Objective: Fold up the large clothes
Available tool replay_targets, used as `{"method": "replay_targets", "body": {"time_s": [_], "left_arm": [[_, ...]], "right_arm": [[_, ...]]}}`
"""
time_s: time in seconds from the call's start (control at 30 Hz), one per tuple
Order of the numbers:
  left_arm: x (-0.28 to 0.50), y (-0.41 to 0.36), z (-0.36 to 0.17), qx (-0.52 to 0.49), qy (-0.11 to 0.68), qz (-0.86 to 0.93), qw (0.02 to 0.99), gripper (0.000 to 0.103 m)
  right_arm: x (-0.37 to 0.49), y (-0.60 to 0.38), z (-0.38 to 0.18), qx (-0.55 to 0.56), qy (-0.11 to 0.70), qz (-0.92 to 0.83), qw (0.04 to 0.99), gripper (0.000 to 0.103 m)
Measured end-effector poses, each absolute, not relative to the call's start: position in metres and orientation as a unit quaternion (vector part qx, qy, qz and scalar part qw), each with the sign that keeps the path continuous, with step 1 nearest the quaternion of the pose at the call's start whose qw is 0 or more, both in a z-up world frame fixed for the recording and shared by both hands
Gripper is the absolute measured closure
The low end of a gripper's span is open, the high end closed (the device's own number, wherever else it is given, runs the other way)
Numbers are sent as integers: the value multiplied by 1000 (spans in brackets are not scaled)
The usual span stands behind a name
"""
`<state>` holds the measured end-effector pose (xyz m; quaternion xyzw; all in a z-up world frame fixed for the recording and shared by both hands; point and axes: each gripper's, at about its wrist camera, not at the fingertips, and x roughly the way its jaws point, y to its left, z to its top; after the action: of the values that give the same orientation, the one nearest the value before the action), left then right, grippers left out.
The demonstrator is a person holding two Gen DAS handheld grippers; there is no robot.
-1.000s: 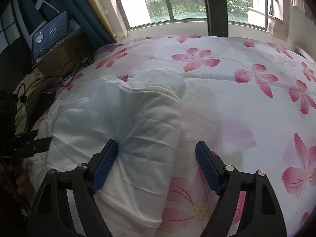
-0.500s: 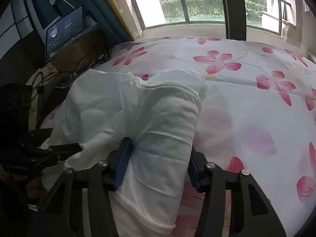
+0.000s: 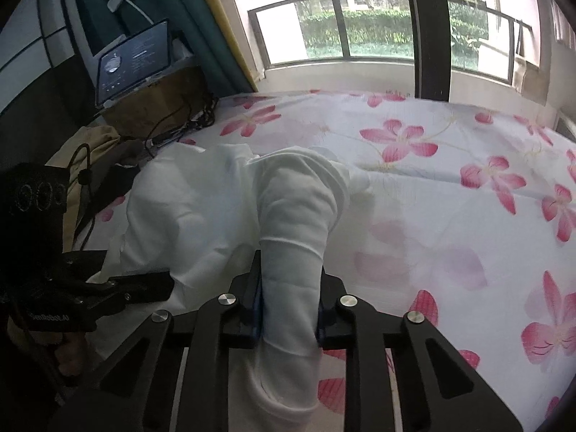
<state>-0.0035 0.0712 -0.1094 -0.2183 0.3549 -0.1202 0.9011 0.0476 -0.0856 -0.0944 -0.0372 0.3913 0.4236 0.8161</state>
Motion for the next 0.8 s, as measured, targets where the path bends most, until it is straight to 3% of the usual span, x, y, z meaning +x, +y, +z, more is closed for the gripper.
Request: {"method": "replay_targets", "body": {"time_s": [0.8], "left_arm": [[-92, 86, -63, -204, 266, -94, 937, 74]], "right_arm": [[-25, -78, -16, -54, 285, 456, 841, 83]]}}
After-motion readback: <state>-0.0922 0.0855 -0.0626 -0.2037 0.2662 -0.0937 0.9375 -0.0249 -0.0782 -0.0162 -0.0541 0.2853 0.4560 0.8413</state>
